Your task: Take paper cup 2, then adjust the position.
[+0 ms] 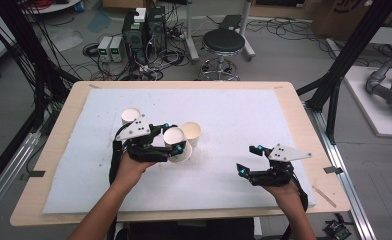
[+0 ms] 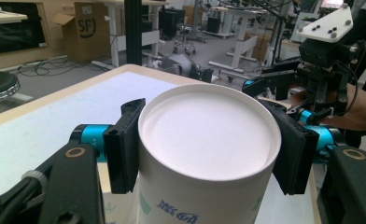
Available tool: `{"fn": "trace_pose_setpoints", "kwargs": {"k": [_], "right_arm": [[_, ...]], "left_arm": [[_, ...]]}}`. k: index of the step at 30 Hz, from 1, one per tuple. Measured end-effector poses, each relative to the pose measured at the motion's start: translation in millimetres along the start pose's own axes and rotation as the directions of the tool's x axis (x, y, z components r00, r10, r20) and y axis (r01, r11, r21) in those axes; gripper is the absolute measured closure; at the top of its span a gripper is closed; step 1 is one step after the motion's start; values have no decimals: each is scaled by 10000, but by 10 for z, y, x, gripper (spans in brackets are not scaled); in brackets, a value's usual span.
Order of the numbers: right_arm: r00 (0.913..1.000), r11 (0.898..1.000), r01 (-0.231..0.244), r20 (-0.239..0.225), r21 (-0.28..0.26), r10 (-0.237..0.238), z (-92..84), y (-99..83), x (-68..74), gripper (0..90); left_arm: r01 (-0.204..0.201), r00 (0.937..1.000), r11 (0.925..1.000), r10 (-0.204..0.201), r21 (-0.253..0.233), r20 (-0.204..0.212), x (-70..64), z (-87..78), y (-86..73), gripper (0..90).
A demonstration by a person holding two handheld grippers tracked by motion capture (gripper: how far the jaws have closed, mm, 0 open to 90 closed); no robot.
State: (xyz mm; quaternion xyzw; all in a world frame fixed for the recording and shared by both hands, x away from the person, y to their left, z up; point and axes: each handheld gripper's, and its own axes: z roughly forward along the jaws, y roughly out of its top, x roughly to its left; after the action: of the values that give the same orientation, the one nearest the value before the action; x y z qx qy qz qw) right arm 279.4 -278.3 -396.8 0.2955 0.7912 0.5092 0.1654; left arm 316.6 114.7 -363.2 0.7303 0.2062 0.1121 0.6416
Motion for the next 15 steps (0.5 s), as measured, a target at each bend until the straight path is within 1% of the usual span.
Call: {"fn": "trace_pose_setpoints", "kwargs": {"k": [2, 3, 5, 12, 15], "right_arm": [[9999, 9999, 54, -159, 90, -53, 15, -1, 21, 200], [9998, 9999, 116, -175, 116, -114, 22, -1, 26, 200], [9997, 9998, 93, -224, 161, -89, 26, 1, 36, 200], [9989, 9999, 120, -455, 77, -116, 31, 15, 45, 200], [9975, 9999, 79, -698, -133, -88, 42, 26, 72, 200]], "left_arm": [[-25, 10000, 10000, 25, 75, 15, -8, 4, -14, 358], [5, 10000, 10000, -5, 52, 19, -12, 6, -19, 358], [27, 10000, 10000, -28, 28, 53, -18, 14, -23, 358], [-6, 9997, 9999, 2, 136, 244, -26, 62, -31, 358], [-4, 9994, 9999, -2, 172, 359, -36, 80, -40, 358]]}}
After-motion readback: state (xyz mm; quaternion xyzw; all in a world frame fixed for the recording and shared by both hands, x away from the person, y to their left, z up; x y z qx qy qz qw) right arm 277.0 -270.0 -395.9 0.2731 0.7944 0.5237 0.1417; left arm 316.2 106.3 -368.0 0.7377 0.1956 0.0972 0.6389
